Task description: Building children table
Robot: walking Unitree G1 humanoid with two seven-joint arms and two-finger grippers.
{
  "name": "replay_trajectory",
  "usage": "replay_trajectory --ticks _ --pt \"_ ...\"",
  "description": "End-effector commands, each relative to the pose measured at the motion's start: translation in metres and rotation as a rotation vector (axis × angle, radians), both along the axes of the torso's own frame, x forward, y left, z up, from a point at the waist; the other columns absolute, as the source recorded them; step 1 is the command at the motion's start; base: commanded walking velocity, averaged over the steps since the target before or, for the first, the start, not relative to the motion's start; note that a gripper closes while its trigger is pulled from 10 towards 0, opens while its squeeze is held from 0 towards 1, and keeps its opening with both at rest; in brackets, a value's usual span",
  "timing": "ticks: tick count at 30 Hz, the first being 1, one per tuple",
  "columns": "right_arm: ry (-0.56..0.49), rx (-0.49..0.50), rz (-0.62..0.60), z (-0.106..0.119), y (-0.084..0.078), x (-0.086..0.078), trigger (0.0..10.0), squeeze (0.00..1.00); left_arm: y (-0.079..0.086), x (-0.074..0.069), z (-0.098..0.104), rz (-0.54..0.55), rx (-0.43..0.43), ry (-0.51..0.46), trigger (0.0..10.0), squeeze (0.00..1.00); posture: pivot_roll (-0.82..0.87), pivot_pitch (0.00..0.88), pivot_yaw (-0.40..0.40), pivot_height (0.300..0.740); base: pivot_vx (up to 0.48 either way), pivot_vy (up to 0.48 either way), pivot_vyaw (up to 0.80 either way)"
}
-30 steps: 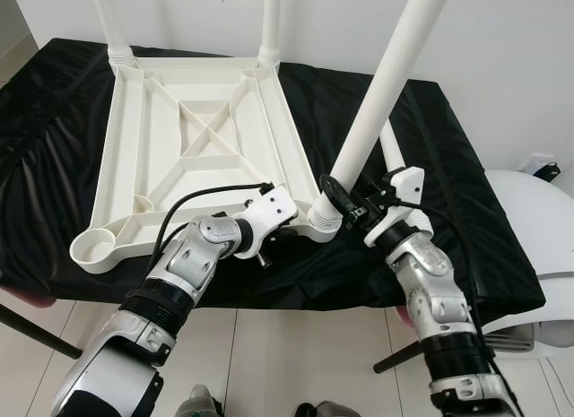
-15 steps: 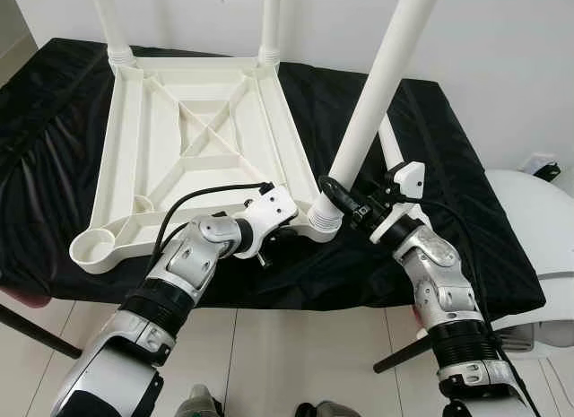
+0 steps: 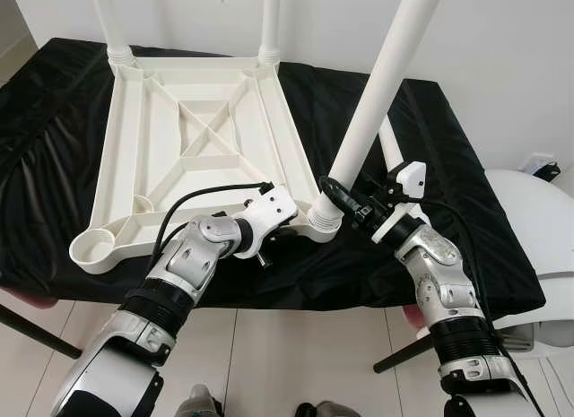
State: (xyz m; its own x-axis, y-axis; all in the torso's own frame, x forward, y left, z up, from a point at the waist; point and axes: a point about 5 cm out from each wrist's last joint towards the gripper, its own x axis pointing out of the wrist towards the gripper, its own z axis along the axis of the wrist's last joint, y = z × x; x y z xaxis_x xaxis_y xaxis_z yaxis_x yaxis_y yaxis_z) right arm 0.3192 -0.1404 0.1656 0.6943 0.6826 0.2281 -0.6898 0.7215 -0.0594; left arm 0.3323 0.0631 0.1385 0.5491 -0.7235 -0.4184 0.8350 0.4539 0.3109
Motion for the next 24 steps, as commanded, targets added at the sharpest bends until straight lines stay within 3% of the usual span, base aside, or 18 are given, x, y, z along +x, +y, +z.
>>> replay_trajectory --ticks 1,24 --pt "0.086 -0.027 0.050 -0.019 0.008 -0.003 10.0 0.00 -0.011 0.000 0.019 -0.029 -0.046 -0.080 10.0 0.00 0.04 0.049 -0.069 0.740 0.000 0.000 0.00" --pt "0.065 0.051 -0.116 -0.017 0.022 -0.016 10.0 0.00 -0.014 -0.001 0.021 -0.029 -0.059 -0.083 10.0 0.00 0.03 0.039 -0.075 0.740 0.000 0.000 0.00"
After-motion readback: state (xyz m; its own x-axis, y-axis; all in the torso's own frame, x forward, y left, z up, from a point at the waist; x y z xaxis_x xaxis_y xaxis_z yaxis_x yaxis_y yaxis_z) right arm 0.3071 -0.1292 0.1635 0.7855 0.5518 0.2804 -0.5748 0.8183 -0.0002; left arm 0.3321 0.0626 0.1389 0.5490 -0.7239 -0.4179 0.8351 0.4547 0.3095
